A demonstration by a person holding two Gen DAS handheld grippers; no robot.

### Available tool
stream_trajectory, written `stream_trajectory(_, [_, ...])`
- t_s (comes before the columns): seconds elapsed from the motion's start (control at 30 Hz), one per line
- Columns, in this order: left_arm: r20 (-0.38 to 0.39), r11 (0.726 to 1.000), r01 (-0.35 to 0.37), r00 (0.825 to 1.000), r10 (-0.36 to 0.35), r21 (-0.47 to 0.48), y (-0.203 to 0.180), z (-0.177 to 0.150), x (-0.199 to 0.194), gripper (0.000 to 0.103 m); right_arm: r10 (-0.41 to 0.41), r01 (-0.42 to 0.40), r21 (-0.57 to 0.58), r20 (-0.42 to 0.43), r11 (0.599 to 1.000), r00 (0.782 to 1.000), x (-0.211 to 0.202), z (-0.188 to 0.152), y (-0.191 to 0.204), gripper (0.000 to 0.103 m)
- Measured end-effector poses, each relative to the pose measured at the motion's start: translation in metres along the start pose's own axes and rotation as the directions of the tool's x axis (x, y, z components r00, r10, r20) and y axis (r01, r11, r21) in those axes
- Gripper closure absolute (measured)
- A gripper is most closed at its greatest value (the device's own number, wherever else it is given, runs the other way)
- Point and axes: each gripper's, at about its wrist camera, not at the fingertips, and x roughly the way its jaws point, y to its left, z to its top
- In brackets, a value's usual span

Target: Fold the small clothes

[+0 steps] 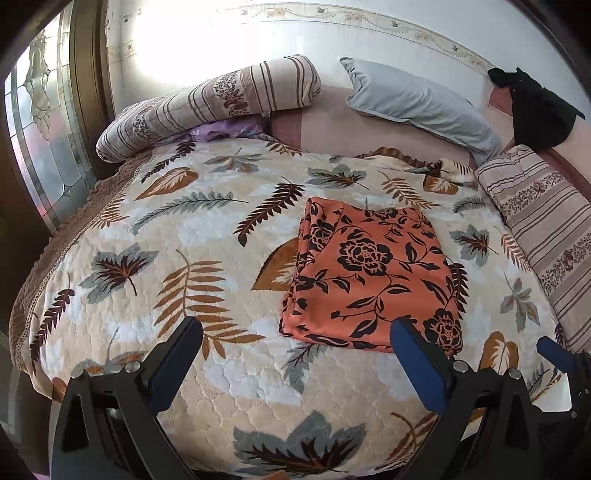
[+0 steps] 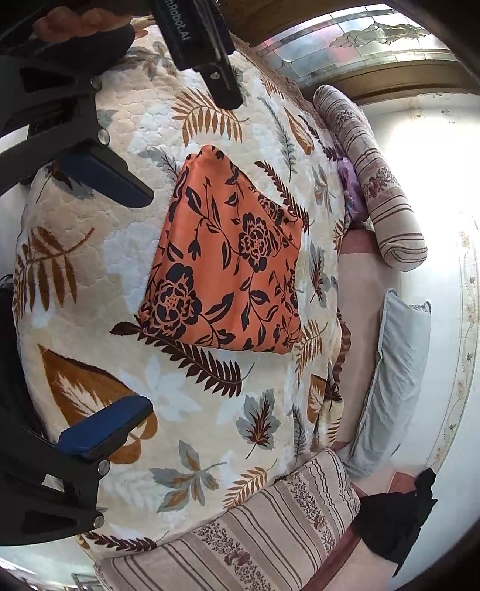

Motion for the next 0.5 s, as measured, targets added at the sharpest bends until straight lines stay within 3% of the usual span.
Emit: stream_trajectory(0.5, [-0.012,1.0,0.018,1.0,-0.018,0.007,-0.002,0.008,0.018,0.002,-0.031,0.031,-0.017,0.016,0.999,0.999,0.012,0.022,0.006,0.0])
